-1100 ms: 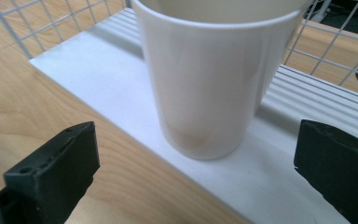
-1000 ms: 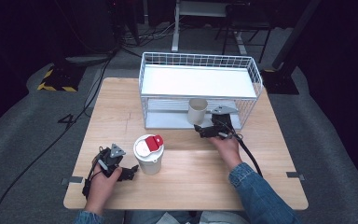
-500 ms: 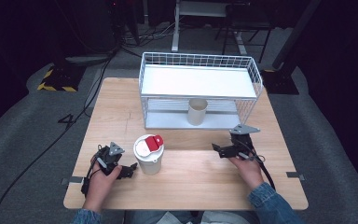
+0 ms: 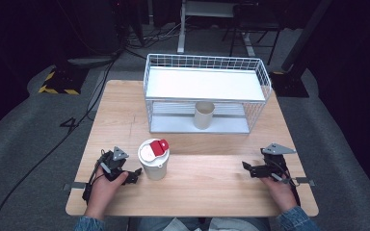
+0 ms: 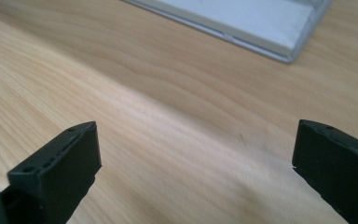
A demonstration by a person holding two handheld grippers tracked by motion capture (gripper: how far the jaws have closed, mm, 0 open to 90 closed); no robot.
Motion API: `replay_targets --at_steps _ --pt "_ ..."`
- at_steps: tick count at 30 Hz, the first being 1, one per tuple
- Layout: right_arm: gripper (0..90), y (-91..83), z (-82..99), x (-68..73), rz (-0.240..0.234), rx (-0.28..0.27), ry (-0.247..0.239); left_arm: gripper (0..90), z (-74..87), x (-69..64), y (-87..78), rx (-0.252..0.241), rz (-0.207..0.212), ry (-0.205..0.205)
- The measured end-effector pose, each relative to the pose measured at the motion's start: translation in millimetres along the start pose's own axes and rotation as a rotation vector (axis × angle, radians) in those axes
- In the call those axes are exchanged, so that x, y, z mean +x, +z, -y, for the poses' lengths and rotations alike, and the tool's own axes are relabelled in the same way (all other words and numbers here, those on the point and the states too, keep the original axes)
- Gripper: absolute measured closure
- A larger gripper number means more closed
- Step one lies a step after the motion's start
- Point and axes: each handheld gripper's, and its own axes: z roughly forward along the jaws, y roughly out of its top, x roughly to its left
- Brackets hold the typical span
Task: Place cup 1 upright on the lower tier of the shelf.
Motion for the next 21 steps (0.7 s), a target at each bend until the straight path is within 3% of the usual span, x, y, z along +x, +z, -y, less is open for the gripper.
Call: replay_targets --at_steps 8,11,14,16,21 --pt "6.2 -14.5 29.7 -12.5 0.024 0.016 0.030 0.2 -0.1 0.3 0.2 0.001 0.005 0.001" --pt "12.3 -20.2 37.9 -15.4 0.064 0.024 -0.006 0.2 0.7 -0.8 -0.6 0.000 -0.008 -0.016" --pt "14.7 -20.7 39.4 -17.3 0.068 0.045 0.003 0.2 1.2 -2.9 -0.8 -0.001 -0.016 -0.029" --pt "14.1 -20.7 40.5 -22.2 0.050 0.066 0.051 0.2 2.5 -4.1 -2.1 0.000 -0.003 -0.012" --pt "13.0 -21.0 40.8 -21.8 0.059 0.070 0.052 0.4 4.8 -5.7 -3.9 0.001 0.014 0.004"
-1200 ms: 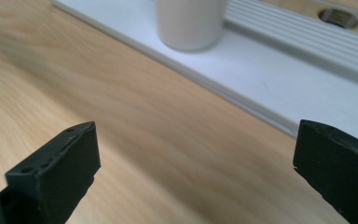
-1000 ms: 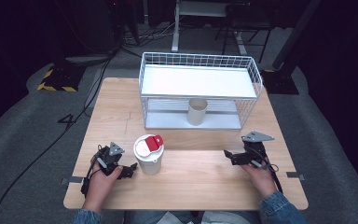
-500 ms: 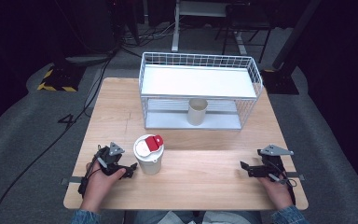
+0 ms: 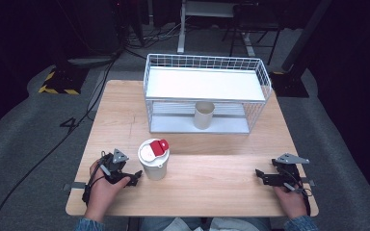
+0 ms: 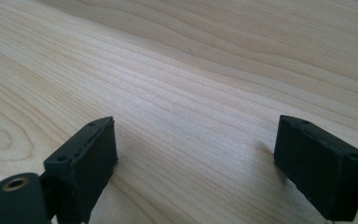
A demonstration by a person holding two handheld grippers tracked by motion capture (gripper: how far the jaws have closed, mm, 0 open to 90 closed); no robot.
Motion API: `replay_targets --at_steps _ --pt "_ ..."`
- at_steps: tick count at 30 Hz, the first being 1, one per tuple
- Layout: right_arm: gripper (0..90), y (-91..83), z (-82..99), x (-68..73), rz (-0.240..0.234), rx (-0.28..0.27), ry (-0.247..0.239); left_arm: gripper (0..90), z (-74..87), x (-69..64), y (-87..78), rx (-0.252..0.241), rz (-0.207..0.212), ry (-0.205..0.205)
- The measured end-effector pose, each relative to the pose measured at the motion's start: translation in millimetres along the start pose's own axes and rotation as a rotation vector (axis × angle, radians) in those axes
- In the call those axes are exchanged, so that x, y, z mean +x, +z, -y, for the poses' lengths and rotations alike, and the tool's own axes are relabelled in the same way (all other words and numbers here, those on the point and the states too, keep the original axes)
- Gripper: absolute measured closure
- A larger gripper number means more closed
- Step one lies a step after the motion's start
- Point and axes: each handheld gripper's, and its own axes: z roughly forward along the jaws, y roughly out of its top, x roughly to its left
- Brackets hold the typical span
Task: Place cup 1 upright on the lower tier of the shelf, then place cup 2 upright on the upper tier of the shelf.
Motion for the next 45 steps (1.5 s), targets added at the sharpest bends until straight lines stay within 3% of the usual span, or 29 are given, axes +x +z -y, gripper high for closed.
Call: replay_targets --at_steps 3,10,14,17,19,32,33,40,45 --pt "11.6 0.6 -0.4 0.9 0.003 0.002 0.005 0.3 0.8 -2.4 -0.3 -0.003 -0.005 -0.010" --pt "9.2 2.7 -1.9 2.6 0.013 0.007 0.010 1.3 2.8 -4.2 -3.6 0.001 0.013 0.010" --pt "8.8 3.0 -2.2 3.6 0.017 0.008 0.012 19.4 2.8 -6.1 -8.3 -0.023 0.015 0.009" --pt "8.8 3.0 -2.3 3.8 0.016 0.010 0.014 14.6 3.0 -8.0 -10.3 -0.036 0.016 0.015" --pt "8.7 3.5 -2.7 4.4 0.013 0.010 0.011 15.2 3.3 -10.2 -17.0 -0.046 0.023 0.048" --pt "8.1 4.0 -3.1 4.7 0.012 0.012 0.009 15.6 12.4 -28.4 -53.2 -0.210 0.091 0.047" --pt "8.1 4.0 -3.1 4.7 0.012 0.012 0.009 15.5 12.4 -28.4 -53.2 -0.210 0.091 0.047" --pt "8.1 4.0 -3.1 4.7 0.012 0.012 0.009 15.5 12.6 -37.5 -57.9 -0.339 0.164 0.040" --pt "8.1 4.0 -3.1 4.8 0.012 0.012 0.009 15.5 10.5 -41.5 -55.5 -0.365 0.179 0.053"
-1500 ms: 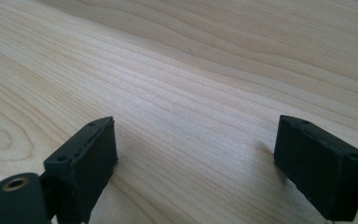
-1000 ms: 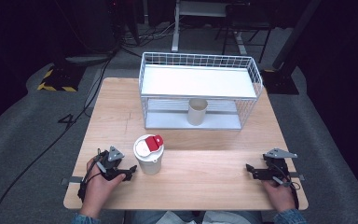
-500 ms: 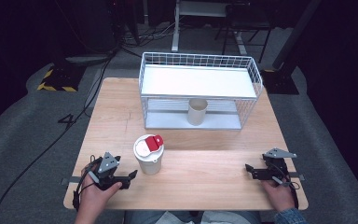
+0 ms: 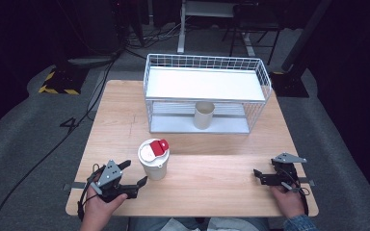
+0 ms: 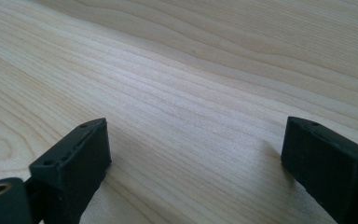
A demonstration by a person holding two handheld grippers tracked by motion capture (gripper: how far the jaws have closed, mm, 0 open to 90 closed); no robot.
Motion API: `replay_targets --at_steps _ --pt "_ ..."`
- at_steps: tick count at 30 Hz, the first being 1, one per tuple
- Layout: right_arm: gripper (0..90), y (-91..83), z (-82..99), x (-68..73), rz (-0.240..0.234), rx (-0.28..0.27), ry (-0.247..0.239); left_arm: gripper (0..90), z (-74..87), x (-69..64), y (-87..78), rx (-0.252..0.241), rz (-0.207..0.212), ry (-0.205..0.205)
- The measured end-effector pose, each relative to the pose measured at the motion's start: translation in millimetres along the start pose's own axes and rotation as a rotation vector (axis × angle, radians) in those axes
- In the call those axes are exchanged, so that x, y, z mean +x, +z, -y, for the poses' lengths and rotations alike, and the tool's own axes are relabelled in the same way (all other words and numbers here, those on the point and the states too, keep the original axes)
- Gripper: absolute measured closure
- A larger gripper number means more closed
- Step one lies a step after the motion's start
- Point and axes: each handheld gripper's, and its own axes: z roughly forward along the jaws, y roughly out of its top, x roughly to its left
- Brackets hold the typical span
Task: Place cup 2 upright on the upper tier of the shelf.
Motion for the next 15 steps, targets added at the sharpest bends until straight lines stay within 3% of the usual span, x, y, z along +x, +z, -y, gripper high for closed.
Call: replay_targets --at_steps 15 --pt "8.1 0.1 0.1 -0.1 -0.001 -0.002 -0.003 15.5 -6.7 -7.9 25.5 -0.032 0.023 0.012"
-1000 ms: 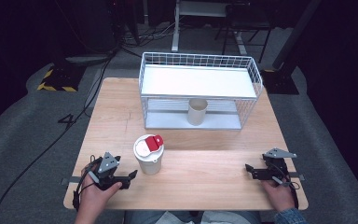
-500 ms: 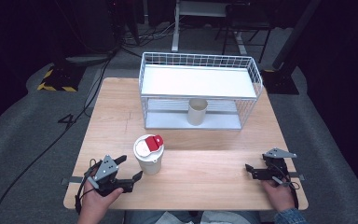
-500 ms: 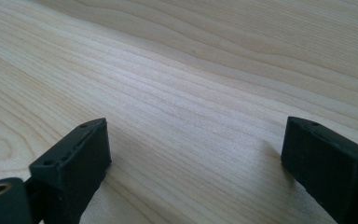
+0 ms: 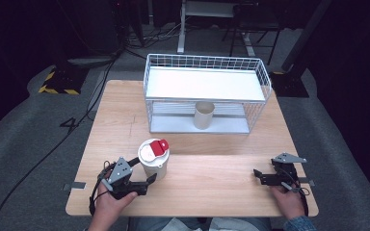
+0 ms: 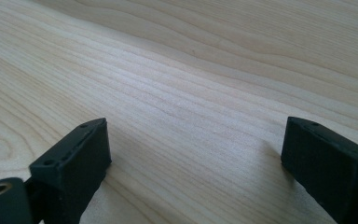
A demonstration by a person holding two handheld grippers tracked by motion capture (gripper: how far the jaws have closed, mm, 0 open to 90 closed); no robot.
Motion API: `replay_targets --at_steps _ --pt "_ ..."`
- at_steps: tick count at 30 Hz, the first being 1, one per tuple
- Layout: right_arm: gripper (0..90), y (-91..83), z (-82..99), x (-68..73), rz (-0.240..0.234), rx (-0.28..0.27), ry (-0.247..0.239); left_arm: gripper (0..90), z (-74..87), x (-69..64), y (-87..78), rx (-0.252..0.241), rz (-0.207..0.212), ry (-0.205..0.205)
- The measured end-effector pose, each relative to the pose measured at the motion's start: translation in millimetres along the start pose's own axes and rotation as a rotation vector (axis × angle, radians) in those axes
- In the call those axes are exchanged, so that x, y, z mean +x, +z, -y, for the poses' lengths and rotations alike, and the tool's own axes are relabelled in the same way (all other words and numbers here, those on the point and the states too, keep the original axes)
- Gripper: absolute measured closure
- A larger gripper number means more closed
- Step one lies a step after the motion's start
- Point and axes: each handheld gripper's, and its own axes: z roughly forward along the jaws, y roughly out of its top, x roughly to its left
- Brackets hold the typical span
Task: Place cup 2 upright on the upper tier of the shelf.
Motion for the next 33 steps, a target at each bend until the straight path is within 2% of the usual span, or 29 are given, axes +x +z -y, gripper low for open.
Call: replay_targets --at_steps 17,20,23,28,30,33 --pt "8.1 0.0 0.0 0.0 0.000 0.000 0.000 10.4 -6.1 -4.3 22.1 -0.044 -0.032 -0.016" --pt "8.1 0.0 0.0 0.0 0.000 0.000 0.000 8.9 -7.8 -7.1 28.2 -0.050 -0.056 -0.003" --pt "8.1 0.0 0.0 0.0 0.000 0.000 0.000 5.0 -7.6 -7.8 30.7 -0.051 -0.052 0.004" --pt "8.1 0.0 0.0 0.0 0.000 0.000 0.000 7.0 -6.0 -8.4 35.8 -0.067 -0.060 -0.006" --pt "8.1 0.0 0.0 0.0 0.000 0.000 0.000 7.8 -5.7 -8.2 36.8 -0.072 -0.068 0.002" --pt "8.1 0.0 0.0 0.0 0.000 0.000 0.000 12.0 -5.1 -7.8 36.9 -0.082 -0.078 -0.004"
